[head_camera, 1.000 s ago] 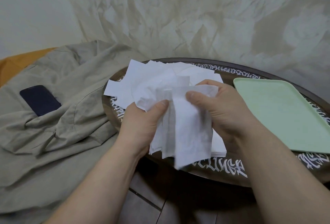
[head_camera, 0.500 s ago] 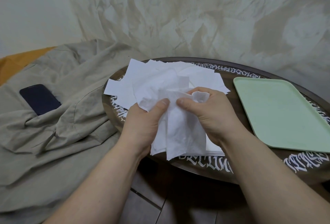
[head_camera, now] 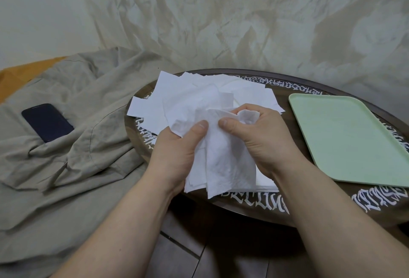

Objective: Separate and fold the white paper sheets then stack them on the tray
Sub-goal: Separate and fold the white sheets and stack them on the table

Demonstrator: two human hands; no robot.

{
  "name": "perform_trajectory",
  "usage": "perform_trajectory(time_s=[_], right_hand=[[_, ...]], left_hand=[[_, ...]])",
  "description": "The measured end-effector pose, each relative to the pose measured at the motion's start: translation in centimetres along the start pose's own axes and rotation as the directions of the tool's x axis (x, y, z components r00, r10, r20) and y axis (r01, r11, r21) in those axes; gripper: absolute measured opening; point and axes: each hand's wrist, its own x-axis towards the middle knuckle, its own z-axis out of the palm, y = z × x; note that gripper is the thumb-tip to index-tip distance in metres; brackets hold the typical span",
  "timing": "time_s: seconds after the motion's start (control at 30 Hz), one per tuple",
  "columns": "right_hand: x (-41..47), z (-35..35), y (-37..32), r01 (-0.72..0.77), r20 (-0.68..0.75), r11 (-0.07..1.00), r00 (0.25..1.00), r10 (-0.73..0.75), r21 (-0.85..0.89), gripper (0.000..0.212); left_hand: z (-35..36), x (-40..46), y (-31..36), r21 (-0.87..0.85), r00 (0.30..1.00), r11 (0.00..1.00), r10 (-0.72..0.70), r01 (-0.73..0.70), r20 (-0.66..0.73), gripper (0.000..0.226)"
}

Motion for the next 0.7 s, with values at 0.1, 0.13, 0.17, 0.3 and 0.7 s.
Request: perform_trajectory(time_s=[0.1, 0.13, 0.17, 0.3, 0.7], right_hand=[[0.03, 0.01, -0.03, 0.003, -0.001, 1.0, 1.0, -0.003, -0.002, 0.019], [0.03, 0.03, -0.04, 0.003, -0.001, 1.0, 1.0, -0.003, -0.003, 0.019], [0.04, 0.05, -0.04, 0.006, -0.003, 1.0, 1.0, -0.006, -0.007, 0.019], [0.01, 0.07, -0.05, 0.005, -0.003, 1.0, 1.0, -0.005, -0.02, 0.015], [0.01, 0.14, -0.01, 0.015, -0.01, 0.999, 1.0, -0.016, -0.036, 0.017]], left_hand=[[0.05, -0.03, 0.07, -0.005, 1.0, 1.0, -0.002, 0.002, -0.001, 0.023], [0.07, -0.04, 0.1, -0.008, 1.0, 1.0, -0.006, 0.006, -0.001, 0.023], [0.08, -0.05, 0.13, -0.012, 1.0, 1.0, -0.009, 0.009, -0.001, 0.022], [0.08, -0.08, 0.2, -0.016, 1.0, 1.0, -0.014, 0.014, 0.003, 0.02], [0.09, -0.24, 0.24, -0.021, 1.0, 1.0, -0.01, 0.01, 0.019, 0.024]])
